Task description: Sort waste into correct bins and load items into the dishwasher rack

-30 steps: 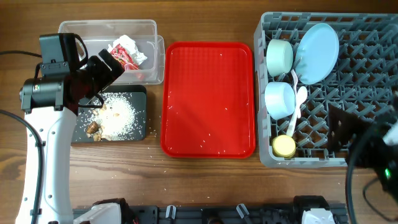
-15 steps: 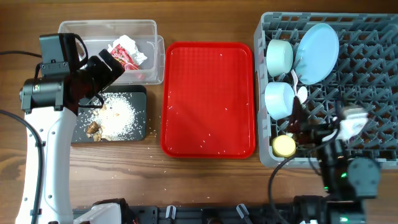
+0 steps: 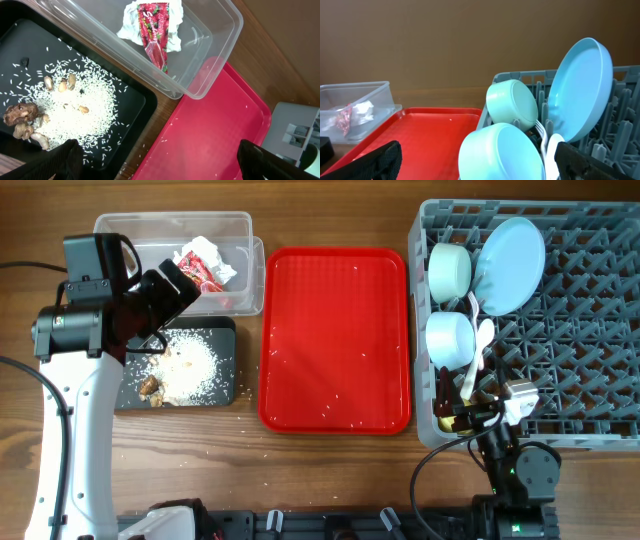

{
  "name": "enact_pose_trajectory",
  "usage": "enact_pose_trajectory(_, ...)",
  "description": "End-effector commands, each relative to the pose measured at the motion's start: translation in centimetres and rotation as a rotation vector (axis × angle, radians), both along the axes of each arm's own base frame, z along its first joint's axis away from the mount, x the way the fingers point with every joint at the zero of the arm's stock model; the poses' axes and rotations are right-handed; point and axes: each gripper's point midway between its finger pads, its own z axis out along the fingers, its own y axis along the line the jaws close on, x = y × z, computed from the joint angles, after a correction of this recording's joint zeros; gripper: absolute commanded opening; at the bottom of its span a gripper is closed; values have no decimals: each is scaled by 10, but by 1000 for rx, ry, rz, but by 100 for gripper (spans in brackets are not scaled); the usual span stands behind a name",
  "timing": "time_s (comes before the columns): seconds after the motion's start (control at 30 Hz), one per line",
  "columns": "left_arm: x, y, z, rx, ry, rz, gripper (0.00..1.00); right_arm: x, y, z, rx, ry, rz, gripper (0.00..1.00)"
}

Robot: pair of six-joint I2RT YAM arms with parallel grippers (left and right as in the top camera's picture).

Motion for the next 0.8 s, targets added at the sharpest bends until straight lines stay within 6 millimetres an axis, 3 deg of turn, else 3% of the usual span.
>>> enact_pose_trajectory(0.0,1,2,2,-4,-7,6,100,-1,5,0,10,-2,26,100)
enact_pose_trajectory(0.23,1,2,2,-4,-7,6,100,-1,5,0,10,0,26,100)
enact_pose_trajectory(0.33,-2,17,3,63,-2,45,100,-1,5,0,10,0,26,100)
enact_pose_trajectory(0.43,-2,17,18,115,-108,-1,100,-1,5,0,10,0,27,100)
enact_pose_trajectory(0.5,-3,2,37,216,-307,-142,100,-1,5,0,11,0,26,100)
enact_pose_trajectory(0.63,-38,-9,39,240,-532,-175,100,-1,5,0,10,0,27,100)
enact_pose_trajectory(0.77,-79,-16,25,269,-717,-194,100,-1,5,0,10,0,26,100)
